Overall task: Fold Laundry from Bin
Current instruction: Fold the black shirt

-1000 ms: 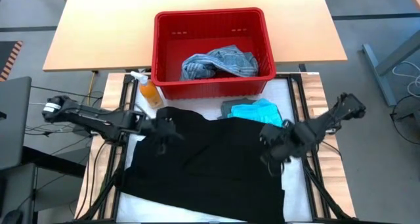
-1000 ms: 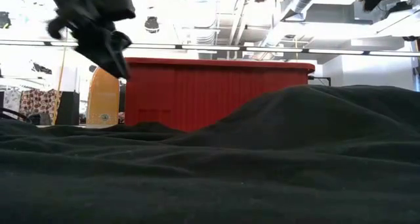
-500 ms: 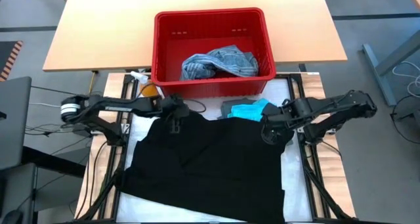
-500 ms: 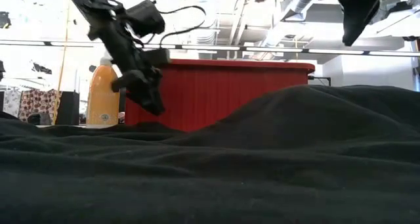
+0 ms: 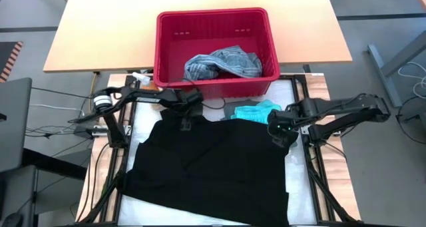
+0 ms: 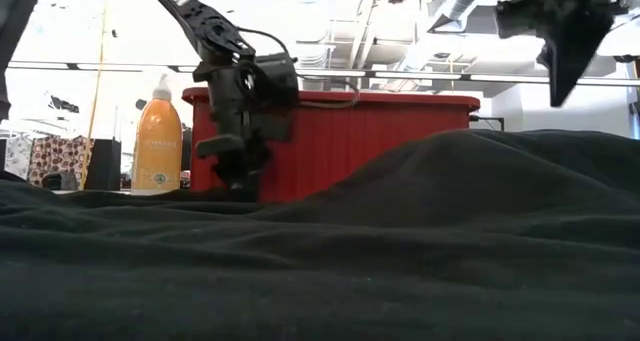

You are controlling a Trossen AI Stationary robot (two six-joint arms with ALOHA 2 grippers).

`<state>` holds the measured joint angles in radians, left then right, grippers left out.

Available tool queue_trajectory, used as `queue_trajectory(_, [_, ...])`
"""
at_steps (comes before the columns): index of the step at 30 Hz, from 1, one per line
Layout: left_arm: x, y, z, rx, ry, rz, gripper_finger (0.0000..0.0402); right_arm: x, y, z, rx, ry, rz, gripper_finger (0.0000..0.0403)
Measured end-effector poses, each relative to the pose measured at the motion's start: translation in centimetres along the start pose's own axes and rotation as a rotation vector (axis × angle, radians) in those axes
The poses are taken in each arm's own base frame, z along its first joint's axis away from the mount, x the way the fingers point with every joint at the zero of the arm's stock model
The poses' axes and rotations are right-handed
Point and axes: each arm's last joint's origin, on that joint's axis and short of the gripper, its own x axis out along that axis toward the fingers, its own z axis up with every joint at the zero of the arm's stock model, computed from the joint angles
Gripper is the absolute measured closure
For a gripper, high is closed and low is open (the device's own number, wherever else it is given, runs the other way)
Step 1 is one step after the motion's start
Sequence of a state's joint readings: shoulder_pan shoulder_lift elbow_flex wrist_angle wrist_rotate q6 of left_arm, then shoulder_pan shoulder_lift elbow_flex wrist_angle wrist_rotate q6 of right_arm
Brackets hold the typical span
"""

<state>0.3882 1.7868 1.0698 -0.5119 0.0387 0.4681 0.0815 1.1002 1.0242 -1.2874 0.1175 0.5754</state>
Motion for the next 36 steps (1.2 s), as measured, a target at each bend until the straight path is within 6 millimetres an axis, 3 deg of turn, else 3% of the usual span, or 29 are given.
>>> queue_trajectory(5, [1.2,0.1,0.0,0.012,0.084,-0.027,0.0214,1.5,-0.5,-0.5,-0.007,-0.019,-0.138,0.0183])
queue_trajectory(14, [1.0,-0.1,-0.2,-0.046,0.100,-0.031,0.0235,3.2,-0.6,-1.1,-0.060,0.031,-0.150,0.0185])
queue_trajectory(19, [1.0,-0.4,-0.5,-0.046,0.139,-0.056,0.0322,3.3,-0.5,-1.0,-0.066,0.033,-0.114,0.0215])
queue_trajectory(21, [0.9,-0.5,-0.7,-0.066,0.155,-0.064,0.0372,3.3,-0.3,-1.0,-0.072,0.047,-0.083,0.0246])
queue_trajectory(24, [0.9,-0.7,-0.8,-0.078,0.168,-0.084,0.0393,3.3,-0.1,-1.1,-0.083,0.059,-0.052,0.0310])
queue_trajectory(28, [-0.1,-1.2,-0.9,-0.061,0.207,-0.069,0.0399,3.3,0.0,-1.3,-0.094,0.066,-0.048,0.0386])
queue_trajectory(36, [-6.2,-2.1,0.2,-0.045,0.142,0.028,0.0401,0.6,0.5,-0.6,-0.112,0.017,-0.026,0.0387])
